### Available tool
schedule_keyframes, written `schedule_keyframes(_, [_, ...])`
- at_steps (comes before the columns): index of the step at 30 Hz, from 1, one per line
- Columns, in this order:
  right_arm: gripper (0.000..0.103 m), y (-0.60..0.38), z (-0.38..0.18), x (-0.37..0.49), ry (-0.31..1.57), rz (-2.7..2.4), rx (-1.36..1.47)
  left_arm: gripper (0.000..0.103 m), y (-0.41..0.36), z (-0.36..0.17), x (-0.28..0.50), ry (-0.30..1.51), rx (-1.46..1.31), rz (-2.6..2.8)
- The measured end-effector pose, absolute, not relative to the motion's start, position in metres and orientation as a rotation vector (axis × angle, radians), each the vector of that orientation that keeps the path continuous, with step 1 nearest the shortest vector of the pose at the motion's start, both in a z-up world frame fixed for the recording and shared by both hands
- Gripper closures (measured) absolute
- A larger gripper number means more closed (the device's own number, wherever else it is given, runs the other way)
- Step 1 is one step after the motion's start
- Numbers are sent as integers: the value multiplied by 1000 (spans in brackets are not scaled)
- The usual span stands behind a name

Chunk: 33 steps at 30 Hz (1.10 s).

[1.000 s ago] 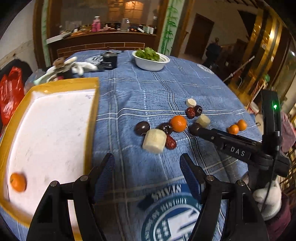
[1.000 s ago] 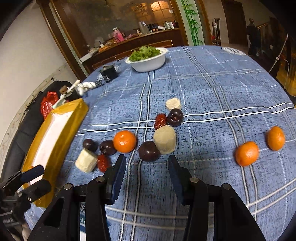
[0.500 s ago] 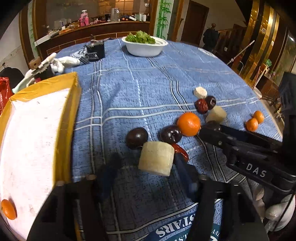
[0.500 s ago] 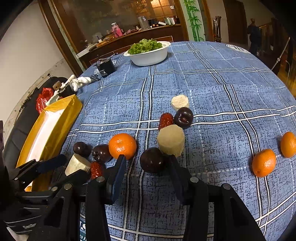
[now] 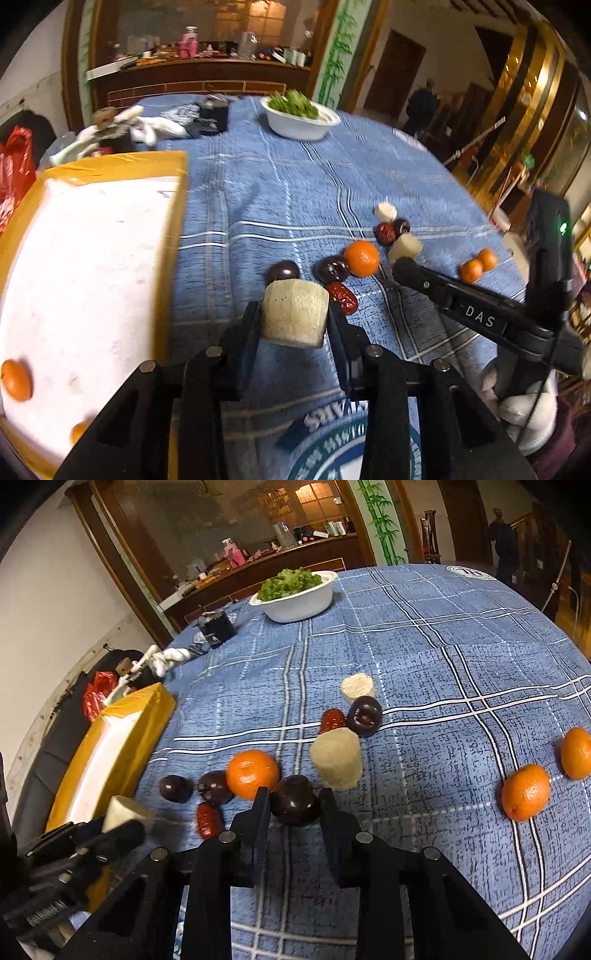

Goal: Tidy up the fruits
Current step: 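Grasp a white yam chunk with the left tool while the right tool grasps a dark plum, then lower the yam chunk and plum into the tray and open both tools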

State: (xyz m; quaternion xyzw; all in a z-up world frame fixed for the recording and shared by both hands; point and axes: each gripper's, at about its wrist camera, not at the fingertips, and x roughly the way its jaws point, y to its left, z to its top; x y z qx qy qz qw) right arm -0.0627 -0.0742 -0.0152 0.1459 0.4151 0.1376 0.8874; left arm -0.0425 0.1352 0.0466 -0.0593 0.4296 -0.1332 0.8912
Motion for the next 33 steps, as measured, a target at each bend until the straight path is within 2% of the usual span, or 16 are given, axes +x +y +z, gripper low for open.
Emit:
schedule_keyframes(6, [74,-53,16,-90,817,353,298,68,207,75,-65,825,-231,-183])
schedule_keyframes(13, [73,21,44,-107,811,523,200,68,284,75,-63,823,-282,3])
schedule_keyframes(22, [73,133,23,-106,915,710,95,68,349,49,-45,889,-286,167])
schedule_keyframes(32, [71,186,-8,-106,964,713,-34,68,359,38,-47,904,-293,180])
schedule_keyframes(33, [71,190,-8,-106,959,712,-42,65,360,39,-48,903,-294,181])
